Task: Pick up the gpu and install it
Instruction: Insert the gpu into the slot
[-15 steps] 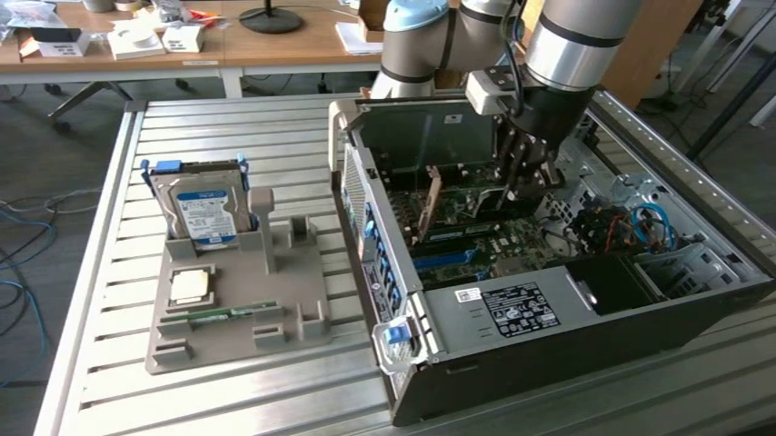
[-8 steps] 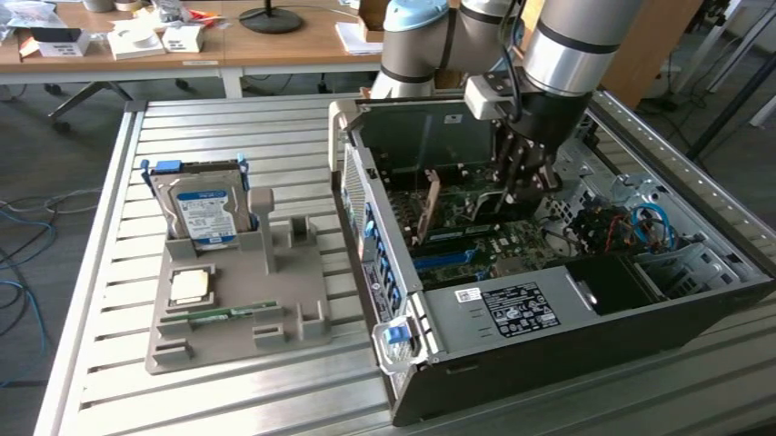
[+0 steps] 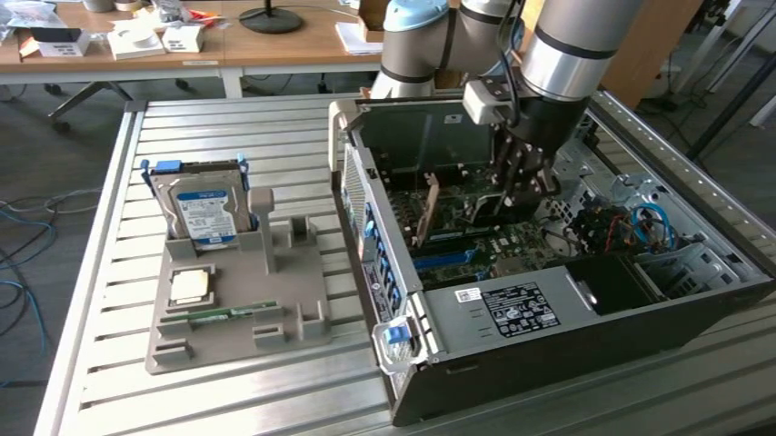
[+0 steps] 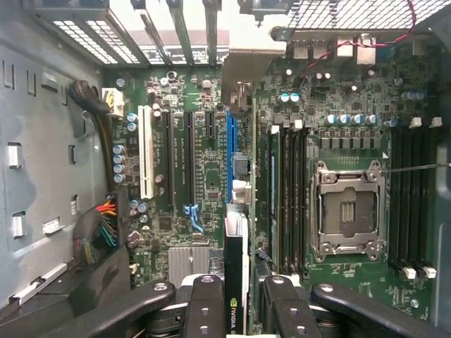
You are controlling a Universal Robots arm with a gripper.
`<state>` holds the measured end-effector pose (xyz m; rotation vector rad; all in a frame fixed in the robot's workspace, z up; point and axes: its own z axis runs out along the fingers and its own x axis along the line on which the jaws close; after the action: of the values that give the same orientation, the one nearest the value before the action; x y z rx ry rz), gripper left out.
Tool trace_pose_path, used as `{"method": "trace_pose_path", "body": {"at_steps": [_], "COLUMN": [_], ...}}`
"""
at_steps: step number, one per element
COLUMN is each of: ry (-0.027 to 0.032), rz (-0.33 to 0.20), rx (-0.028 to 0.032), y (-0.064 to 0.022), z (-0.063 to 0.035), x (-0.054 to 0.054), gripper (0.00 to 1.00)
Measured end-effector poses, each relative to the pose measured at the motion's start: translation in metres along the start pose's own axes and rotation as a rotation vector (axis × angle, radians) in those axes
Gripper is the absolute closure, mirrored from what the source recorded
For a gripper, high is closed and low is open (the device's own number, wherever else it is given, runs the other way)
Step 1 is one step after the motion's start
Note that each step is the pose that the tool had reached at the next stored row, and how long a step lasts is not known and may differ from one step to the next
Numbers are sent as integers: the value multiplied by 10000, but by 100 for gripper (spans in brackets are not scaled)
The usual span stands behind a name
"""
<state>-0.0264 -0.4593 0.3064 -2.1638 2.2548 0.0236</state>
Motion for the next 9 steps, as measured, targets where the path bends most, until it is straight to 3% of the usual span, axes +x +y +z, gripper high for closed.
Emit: {"method": "trace_pose_path", "body": {"at_steps": [9], "ry": [1], "rz": [-27], "rx": [-1], "y": [2], "z": [55], "x": [1], "gripper": [74]}}
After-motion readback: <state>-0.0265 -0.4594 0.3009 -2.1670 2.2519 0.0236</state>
